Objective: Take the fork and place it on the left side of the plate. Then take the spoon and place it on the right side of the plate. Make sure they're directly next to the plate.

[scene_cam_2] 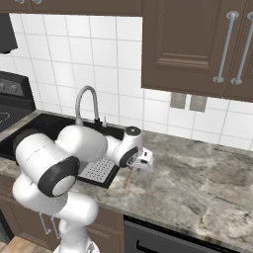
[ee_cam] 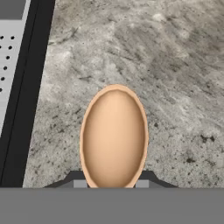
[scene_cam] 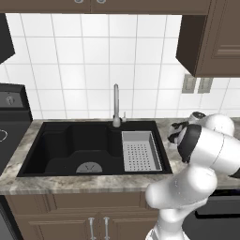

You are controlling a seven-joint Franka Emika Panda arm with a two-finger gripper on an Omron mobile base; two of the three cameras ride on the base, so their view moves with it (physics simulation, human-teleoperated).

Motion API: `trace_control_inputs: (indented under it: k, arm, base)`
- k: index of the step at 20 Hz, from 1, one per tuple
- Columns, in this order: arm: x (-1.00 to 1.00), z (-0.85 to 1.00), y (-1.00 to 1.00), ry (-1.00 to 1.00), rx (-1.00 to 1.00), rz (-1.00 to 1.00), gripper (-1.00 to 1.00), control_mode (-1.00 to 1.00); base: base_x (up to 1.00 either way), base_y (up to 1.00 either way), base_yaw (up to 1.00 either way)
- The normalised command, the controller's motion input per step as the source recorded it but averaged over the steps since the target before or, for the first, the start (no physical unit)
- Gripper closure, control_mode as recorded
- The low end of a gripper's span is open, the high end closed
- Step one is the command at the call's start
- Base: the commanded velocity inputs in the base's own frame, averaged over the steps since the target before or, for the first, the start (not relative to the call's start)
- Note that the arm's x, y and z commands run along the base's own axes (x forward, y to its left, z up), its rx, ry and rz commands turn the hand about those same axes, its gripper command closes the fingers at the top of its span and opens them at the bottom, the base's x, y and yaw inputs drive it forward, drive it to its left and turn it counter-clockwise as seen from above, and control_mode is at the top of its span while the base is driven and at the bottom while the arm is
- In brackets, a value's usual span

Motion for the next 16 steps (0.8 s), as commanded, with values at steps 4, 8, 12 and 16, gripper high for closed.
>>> trace_control_inputs:
  k: [4, 8, 12, 16]
  arm:
    - [-0.08, 0.93, 0.26, 0.0, 0.0, 0.0, 1.0, -1.0]
    - [0.0, 0.91, 0.28, 0.0, 0.0, 0.0, 1.0, -1.0]
    - [-0.26, 0.49, 0.34, 0.02, 0.0, 0.0, 1.0, -1.0]
    - [-0.36, 0.09, 0.32, 0.01, 0.0, 0.0, 1.0, -1.0]
  base:
    - [0.0, 0.0, 0.0]
    - [0.0, 0.0, 0.0]
    - [0.0, 0.0, 0.0]
    - [0.0, 0.0, 0.0]
